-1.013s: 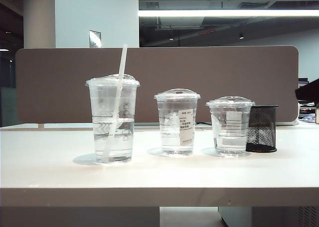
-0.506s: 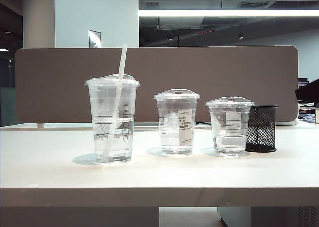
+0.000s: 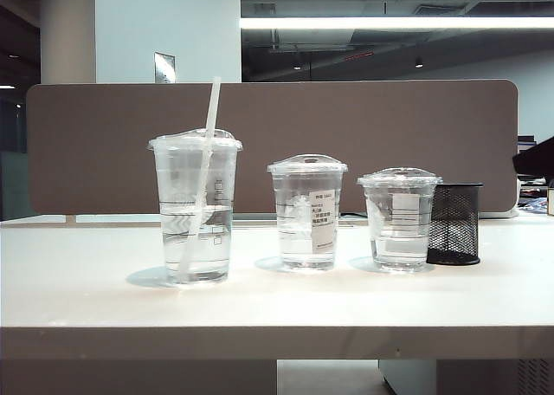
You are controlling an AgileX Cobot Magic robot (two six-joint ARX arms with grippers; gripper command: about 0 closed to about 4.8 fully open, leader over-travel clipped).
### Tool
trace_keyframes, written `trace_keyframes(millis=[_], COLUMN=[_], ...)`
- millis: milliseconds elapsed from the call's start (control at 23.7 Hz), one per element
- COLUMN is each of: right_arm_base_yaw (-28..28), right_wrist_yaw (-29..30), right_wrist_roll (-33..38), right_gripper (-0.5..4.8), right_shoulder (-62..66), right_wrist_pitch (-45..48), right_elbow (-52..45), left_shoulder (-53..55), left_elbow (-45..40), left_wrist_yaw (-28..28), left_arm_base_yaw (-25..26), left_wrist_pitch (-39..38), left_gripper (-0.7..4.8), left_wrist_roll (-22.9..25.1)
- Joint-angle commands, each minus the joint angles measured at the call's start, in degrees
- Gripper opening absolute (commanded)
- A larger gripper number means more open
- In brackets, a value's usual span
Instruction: Pick up the straw and insert it into the large coffee cup.
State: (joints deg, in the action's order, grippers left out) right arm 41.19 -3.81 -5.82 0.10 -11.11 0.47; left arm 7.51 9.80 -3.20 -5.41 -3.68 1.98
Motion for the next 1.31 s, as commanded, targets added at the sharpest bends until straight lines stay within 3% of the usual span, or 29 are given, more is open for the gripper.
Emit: trace_keyframes(millis=[42, 422, 1308], right_arm_base_yaw=[-0.02, 0.00, -0.02], right_wrist_yaw=[0.35, 0.31, 0.52], right_wrist_roll=[0.07, 0.07, 0.07], right_gripper=[-0.05, -0.05, -0.05], right_shoulder=[-0.02, 0.00, -0.02], right_wrist_pitch=[0.61, 0.63, 0.61], right_elbow=[-0.28, -0.28, -0.28], left_shoulder=[-2.58, -7.10, -7.10], left_elbow=[-3.28, -9.31, -9.29], left_wrist_yaw=[0.90, 3.52, 5.11], left_arm_base_yaw=[-0.02, 0.00, -0.02], left_wrist_pitch=[0.72, -1.79, -4.85], left_gripper=[-0.03, -0.03, -0.03], left_wrist_roll=[-0.83, -4.50, -4.55])
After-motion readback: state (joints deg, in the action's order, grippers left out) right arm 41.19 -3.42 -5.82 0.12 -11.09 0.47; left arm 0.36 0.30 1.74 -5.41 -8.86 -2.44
